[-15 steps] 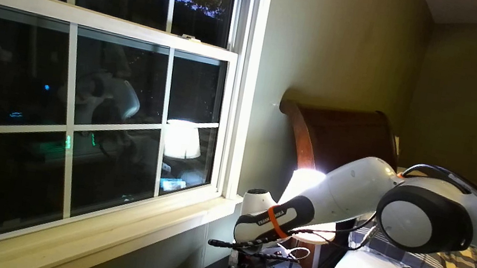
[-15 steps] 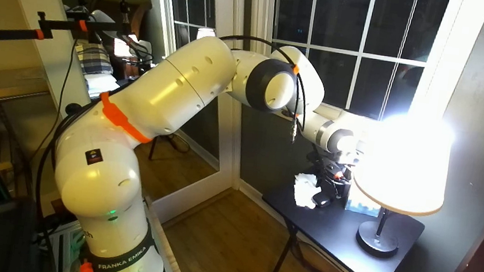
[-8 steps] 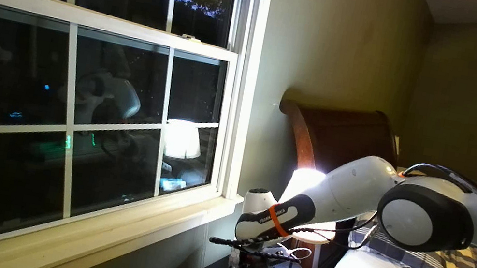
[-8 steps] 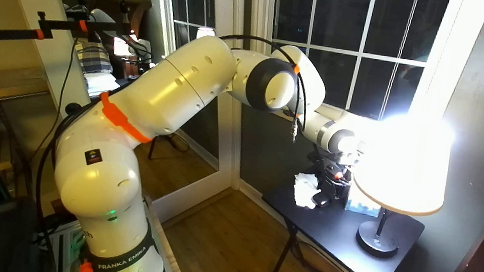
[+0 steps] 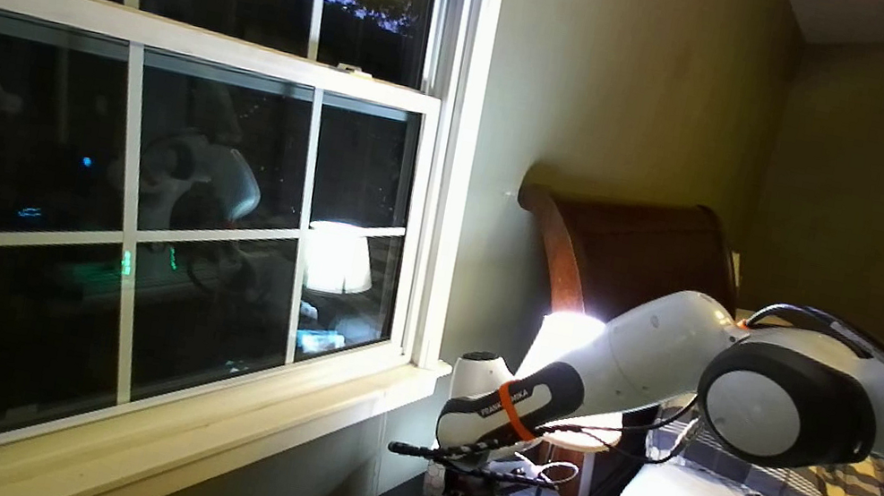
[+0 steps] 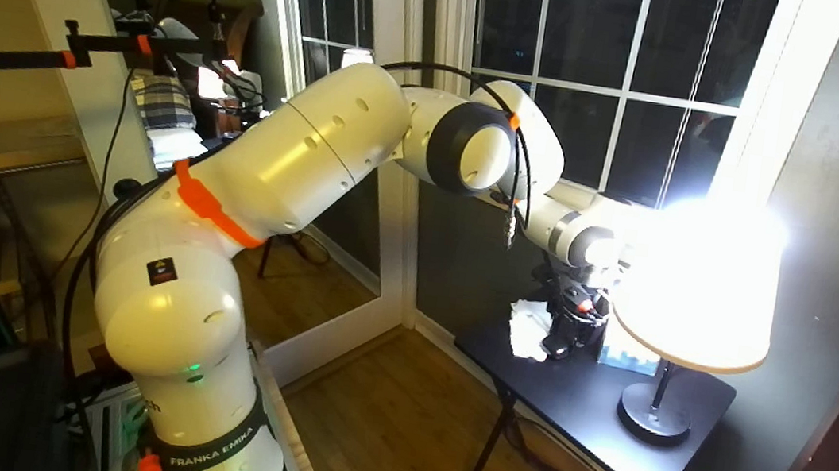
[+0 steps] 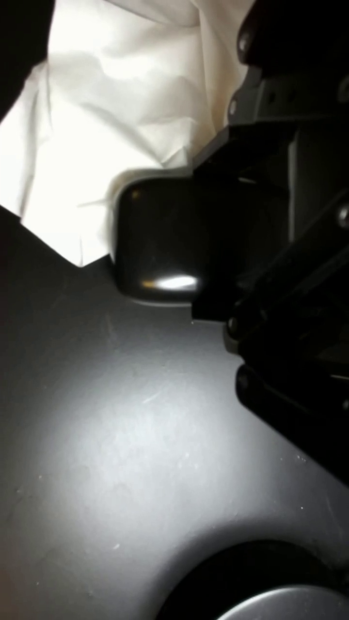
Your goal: Move the box to the right, then move the black object backwards
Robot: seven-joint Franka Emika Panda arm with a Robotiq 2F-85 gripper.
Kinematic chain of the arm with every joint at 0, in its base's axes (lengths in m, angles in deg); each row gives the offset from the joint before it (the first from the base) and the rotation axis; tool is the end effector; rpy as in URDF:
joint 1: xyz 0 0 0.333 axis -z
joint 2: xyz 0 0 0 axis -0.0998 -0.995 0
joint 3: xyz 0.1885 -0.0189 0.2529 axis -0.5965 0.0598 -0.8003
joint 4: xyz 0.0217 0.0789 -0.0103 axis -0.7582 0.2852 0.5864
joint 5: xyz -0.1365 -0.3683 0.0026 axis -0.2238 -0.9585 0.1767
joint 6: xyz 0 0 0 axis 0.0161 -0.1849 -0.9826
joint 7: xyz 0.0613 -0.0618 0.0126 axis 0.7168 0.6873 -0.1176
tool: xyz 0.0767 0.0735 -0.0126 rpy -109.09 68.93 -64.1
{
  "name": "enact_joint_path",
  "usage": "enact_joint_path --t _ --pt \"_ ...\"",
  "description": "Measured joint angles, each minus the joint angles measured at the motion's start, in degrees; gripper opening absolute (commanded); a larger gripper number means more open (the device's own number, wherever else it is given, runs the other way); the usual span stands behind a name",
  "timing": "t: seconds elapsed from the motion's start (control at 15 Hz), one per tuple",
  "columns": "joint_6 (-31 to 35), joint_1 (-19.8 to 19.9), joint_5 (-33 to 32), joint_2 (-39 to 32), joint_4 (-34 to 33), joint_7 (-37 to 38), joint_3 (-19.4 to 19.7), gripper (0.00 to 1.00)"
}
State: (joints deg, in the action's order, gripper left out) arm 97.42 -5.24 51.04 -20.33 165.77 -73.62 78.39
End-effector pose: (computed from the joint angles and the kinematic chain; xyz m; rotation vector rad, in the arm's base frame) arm 0.7092 -0.0097 0.0962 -3.1306 0.1653 0.1752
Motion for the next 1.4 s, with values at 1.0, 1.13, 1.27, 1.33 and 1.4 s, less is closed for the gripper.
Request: enact_joint_path --t 1.0,1.13,1.27,1.33,1.4 --pt "1.2 -3.04 3.01 7.28 3.02 8.23 -1.98 0.42" --pt "1.25 -3.69 4.8 7.23 2.78 13.49 -1.82 0.42" --pt "1.24 -4.44 6.26 6.81 2.27 19.04 -1.46 0.42" --pt "1.21 -4.83 7.04 6.43 1.76 21.83 -1.33 0.42" --pt "1.21 -5.24 7.8 5.98 1.16 24.67 -1.17 0.42"
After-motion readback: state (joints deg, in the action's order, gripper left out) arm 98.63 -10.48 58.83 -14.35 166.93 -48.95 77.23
